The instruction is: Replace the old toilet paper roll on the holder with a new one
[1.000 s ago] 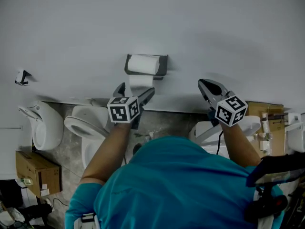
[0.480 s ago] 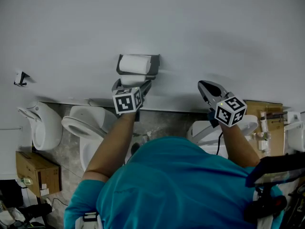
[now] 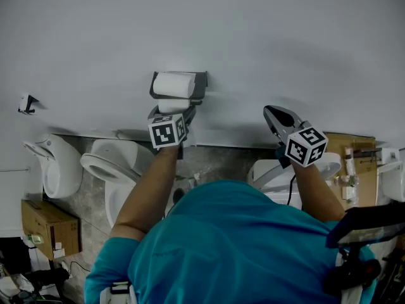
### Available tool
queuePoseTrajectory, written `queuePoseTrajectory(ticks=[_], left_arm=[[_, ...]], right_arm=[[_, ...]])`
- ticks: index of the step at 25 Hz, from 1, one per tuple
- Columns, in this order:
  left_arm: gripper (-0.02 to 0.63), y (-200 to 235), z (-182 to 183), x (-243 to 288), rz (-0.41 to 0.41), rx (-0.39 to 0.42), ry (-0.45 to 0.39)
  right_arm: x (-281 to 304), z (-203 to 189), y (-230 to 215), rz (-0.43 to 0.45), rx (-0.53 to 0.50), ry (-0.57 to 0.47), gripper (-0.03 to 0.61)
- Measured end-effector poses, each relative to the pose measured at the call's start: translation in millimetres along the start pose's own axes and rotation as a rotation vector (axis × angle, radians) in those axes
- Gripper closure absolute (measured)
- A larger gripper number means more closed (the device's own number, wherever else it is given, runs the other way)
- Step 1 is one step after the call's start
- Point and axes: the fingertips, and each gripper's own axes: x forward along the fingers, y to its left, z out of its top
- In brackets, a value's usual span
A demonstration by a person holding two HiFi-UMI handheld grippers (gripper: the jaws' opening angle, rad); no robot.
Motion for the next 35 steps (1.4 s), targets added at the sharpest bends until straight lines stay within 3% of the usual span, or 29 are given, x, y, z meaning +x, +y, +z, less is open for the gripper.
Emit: queuePoseTrajectory(ticks=[23, 35], left_arm=[[0.083, -9, -3, -2, -0.071, 0.069, -0.017], [0.092, -34, -4, -3, -0.101, 0.061, 0.007]], right_arm=[[-3, 0, 0, 0.011, -0.005, 0.007, 0.575], [-4, 2, 5, 0.02, -0.009, 0.005, 0.575]])
